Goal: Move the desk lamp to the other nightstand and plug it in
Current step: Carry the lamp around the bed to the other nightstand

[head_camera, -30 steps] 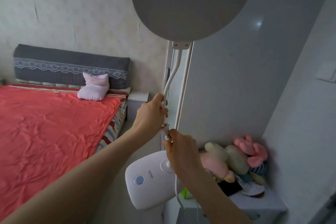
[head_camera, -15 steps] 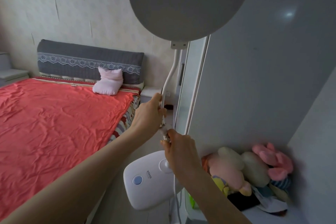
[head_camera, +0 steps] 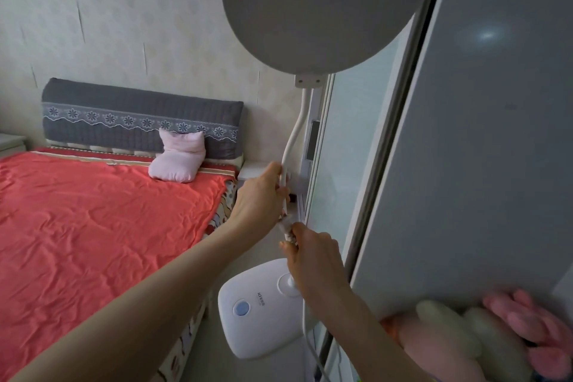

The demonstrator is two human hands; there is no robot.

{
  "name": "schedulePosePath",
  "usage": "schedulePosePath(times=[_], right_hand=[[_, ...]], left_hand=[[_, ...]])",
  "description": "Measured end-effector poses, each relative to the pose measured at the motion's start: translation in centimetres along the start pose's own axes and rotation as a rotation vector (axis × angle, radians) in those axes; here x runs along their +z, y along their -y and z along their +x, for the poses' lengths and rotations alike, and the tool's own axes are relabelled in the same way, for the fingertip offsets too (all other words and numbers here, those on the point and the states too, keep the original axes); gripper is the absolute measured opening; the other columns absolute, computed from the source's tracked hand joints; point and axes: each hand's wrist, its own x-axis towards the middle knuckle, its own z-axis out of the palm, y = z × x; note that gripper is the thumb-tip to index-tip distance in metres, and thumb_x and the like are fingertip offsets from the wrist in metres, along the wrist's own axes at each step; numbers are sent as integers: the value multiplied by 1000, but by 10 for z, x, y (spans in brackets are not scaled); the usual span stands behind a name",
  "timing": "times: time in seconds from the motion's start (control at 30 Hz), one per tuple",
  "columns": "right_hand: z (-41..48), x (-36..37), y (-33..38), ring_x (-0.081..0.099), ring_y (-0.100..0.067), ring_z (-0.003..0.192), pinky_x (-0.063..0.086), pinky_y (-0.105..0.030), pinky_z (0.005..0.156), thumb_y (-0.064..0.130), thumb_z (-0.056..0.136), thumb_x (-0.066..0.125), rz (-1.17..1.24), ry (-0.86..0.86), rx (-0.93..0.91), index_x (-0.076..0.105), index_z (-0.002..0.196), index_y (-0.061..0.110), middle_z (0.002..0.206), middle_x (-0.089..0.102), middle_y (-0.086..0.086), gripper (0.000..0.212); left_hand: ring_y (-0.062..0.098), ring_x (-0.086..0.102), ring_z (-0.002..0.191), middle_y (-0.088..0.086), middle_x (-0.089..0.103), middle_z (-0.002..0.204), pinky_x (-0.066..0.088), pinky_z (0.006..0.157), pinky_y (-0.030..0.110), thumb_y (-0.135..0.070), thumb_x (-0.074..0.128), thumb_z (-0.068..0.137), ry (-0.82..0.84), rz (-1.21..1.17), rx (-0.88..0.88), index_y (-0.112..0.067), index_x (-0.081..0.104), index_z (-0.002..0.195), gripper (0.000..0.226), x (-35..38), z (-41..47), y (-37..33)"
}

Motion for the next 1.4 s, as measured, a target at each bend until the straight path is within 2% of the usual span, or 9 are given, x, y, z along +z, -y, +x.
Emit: schedulePosePath(times=[0.23, 0.4, 0.5, 0.6, 0.7, 0.77, 0.93, 1.07, 1.4], right_hand=[[60, 46, 20, 65, -24, 76, 35, -22, 63, 26, 90, 59, 9, -63, 39, 63, 98, 16, 84, 73, -7, 13], [92, 64, 18, 63, -22, 78, 32, -22, 63, 27, 91, 58, 7, -64, 49, 63, 100, 16, 86, 72, -6, 15], [113, 79, 10, 62, -20, 80, 33, -21, 63, 28, 91, 58, 20, -52, 61, 63, 102, 17, 88, 72, -6, 16], [137, 94, -1, 60, -22, 78, 32, -23, 64, 28, 92, 56, 22, -28, 61, 61, 102, 17, 89, 71, -7, 15], [166, 109, -20, 45, -17, 67, 31, -23, 63, 27, 93, 55, 13, -12, 41, 60, 102, 16, 87, 71, -7, 15], [187, 119, -35, 41, -14, 66, 32, -23, 63, 28, 93, 55, 10, -1, 30, 60, 103, 17, 87, 70, -6, 17], [249, 136, -78, 42, -14, 67, 34, -22, 64, 31, 93, 55, 15, -11, 3, 61, 107, 17, 91, 71, -4, 20], [290, 148, -105, 60, -27, 80, 41, -29, 68, 32, 93, 53, 13, 16, -4, 60, 104, 18, 90, 70, -8, 19], [385, 198, -160, 59, -30, 82, 34, -29, 64, 29, 93, 52, 11, 25, -9, 59, 101, 18, 87, 70, -8, 15]], left_hand=[[30, 66, 78, 7, 73, 93, 56, 72, 42, -14, 51, 93, 29, 11, 55, -18, 52, 103, 11, -13, 69, 46], [22, 64, 67, 6, 73, 91, 41, 50, 20, -14, 53, 93, 33, -11, 84, -18, 52, 102, 10, -7, 107, 65], [20, 65, 66, 6, 72, 90, 40, 45, 15, -14, 52, 94, 43, -27, 76, -18, 51, 102, 9, 0, 131, 78], [21, 65, 66, 5, 73, 88, 45, 48, 20, -13, 51, 94, 43, -21, 70, -20, 49, 97, 8, 10, 155, 88], [25, 67, 73, 6, 73, 88, 57, 63, 34, -14, 51, 93, 28, -11, 55, -18, 51, 100, 8, 22, 183, 96], [27, 68, 76, 6, 72, 87, 58, 70, 41, -16, 52, 93, 16, -4, 52, -18, 51, 101, 9, 34, 205, 100], [31, 68, 81, 5, 72, 89, 58, 73, 45, -18, 52, 93, -5, 16, 21, -22, 48, 99, 8, 64, 268, 100], [34, 66, 83, 7, 72, 90, 57, 74, 47, -19, 50, 92, -14, 17, -3, -23, 48, 99, 8, 84, 309, 103], [28, 68, 77, 5, 72, 88, 58, 72, 45, -16, 50, 94, -8, 2, -3, -20, 49, 100, 7, 129, 413, 134]])
